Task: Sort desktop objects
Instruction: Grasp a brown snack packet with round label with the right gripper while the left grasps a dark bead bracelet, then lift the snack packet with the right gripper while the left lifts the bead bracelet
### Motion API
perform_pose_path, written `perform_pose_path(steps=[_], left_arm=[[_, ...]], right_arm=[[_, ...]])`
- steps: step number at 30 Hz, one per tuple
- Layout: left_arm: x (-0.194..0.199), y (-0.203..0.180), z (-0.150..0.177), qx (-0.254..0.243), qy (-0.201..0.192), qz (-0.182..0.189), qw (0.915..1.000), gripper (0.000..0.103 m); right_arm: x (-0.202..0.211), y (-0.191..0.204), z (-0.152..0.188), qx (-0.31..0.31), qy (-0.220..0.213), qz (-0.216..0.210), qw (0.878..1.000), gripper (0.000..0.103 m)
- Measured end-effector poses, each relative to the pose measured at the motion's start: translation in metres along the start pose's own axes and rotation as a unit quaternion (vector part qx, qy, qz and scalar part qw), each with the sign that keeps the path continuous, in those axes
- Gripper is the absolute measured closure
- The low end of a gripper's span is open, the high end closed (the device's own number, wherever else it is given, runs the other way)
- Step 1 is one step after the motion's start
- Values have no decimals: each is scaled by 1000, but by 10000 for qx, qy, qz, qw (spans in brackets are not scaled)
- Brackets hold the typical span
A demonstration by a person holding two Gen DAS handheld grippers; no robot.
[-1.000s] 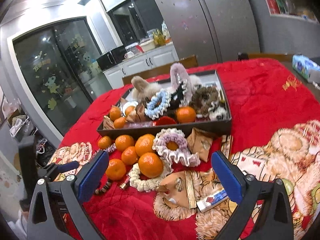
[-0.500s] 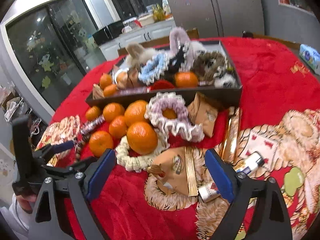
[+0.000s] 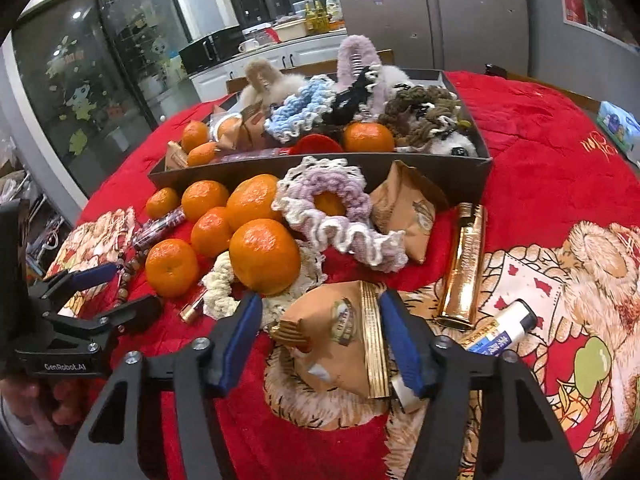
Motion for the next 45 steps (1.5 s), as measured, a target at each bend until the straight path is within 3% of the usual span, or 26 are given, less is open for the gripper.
perform_pose_path(steps=[2,7,9,13,20,24,36,45], left_arm=[[-3,-2,7,-61,-7,-14,10000,1],[2,-10,6,-39,-148,18,9999,20],[5,-13,6,-82,-216,2,9997,42],[11,-13,2,-47,-260,118,9996,73],[5,-10,-2,-61,-300,175,9994,88],[0,-11,3,-84,-308,269,9991,93],[7,-16,9,-159,-338,506,9980,93],[16,-4,9,22,-494,470,9977,93]], right_arm=[[-1,1,0,28,13,73,10000,45],[-1,5,1,66,30,158,9998,46],[1,6,3,51,24,136,9999,46],[2,4,3,42,24,120,9999,45],[1,5,3,35,21,105,9999,45],[1,6,3,35,21,106,9999,45],[1,5,2,32,18,100,9999,46],[6,0,-3,-172,-53,133,9997,63]])
Point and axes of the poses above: each gripper's, at about its wrist camera, not at the fingertips, and x roughly against the way its jaws point, y to its left, z to its underside, the point moved 1 cm from there along -x, roughly the way its jaws point, and after that the axes turned 11 degrees about -z, right-handed, at the moved point
